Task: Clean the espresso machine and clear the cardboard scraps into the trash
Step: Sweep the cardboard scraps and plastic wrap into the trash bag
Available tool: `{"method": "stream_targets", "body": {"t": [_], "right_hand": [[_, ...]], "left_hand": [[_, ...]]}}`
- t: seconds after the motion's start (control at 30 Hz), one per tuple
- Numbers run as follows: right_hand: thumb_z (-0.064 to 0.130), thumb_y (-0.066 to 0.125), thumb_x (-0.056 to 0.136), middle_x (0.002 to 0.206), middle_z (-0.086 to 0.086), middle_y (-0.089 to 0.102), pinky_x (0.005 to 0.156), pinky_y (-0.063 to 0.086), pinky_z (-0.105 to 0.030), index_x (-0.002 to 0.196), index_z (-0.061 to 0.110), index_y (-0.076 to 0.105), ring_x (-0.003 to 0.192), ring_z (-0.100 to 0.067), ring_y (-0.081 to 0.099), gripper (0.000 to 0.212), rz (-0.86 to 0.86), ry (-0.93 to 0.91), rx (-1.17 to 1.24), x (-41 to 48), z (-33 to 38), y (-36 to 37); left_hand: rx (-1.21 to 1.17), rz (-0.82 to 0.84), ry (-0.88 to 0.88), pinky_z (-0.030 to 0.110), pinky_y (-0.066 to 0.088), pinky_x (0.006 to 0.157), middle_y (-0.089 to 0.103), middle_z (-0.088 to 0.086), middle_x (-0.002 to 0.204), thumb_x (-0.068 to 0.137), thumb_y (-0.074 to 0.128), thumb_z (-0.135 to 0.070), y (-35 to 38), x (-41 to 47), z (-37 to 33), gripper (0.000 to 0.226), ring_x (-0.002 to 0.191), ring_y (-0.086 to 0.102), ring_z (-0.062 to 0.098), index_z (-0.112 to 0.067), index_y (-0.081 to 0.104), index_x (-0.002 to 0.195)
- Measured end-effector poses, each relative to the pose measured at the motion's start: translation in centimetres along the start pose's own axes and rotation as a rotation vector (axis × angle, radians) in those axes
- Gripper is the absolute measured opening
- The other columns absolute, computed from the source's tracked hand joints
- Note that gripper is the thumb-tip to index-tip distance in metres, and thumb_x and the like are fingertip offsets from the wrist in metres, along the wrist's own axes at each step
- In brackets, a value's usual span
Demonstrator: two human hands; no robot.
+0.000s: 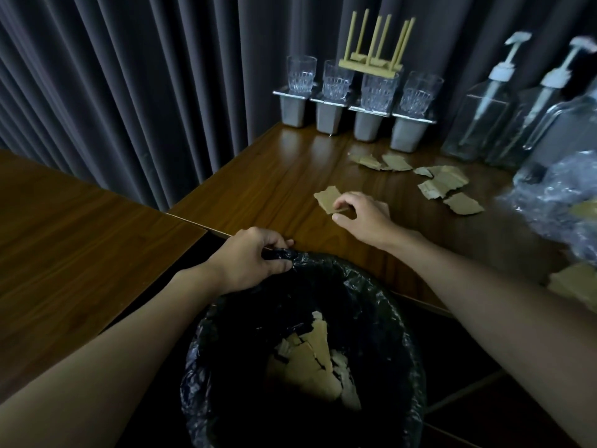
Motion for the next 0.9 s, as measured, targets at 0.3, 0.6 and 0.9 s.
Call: {"method": "stream_targets", "body": {"t": [0.3,0.6,0.9], "right_hand": [[0.047,0.072,0.078,0.101,0.009,0.049,0.099,0.038,-0.046,0.074,0.029,0.052,0.101,-0.015,0.052,0.028,-0.134,0.239,0.085,-0.3,1.3,0.1],[0.002,0.058,0.093,0.117,-0.015,0.063,0.081,0.053,-0.035,0.118,0.015,0.053,0.106,-0.026,0.062,0.029,0.067,0.28,0.841,-3.1,1.4,-1.1],[0.023,0.054,0.098,0.118,0.005,0.067,0.084,0.043,-0.021,0.118,0.018,0.067,0.115,-0.014,0.059,0.024,0.187,0.1,0.747,-6.0,1.6,-3.1]], "left_hand": [[-0.02,-0.015,-0.036,0.038,0.045,0.108,0.066,-0.011,0.125,0.086,0.075,-0.027,0.3,-0.4,-0.1,0.013,0.125,0.053,-0.001,-0.018,0.07,0.094],[-0.028,-0.044,-0.031,0.037,0.046,0.106,0.067,-0.007,0.124,0.086,0.075,-0.026,0.5,-0.5,-0.2,0.012,0.127,0.053,0.002,-0.017,0.068,0.089],[-0.025,-0.057,-0.045,0.032,0.047,0.097,0.068,-0.012,0.109,0.087,0.074,-0.026,0.4,-0.4,-0.4,0.012,0.116,0.058,0.002,-0.015,0.07,0.089]]}}
Point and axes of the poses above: each hand's wrist, its own x-axis towards the middle knuckle, its own y-axis out of the palm, z = x × y, the point moved 7 cm from there along x, towards the middle knuckle
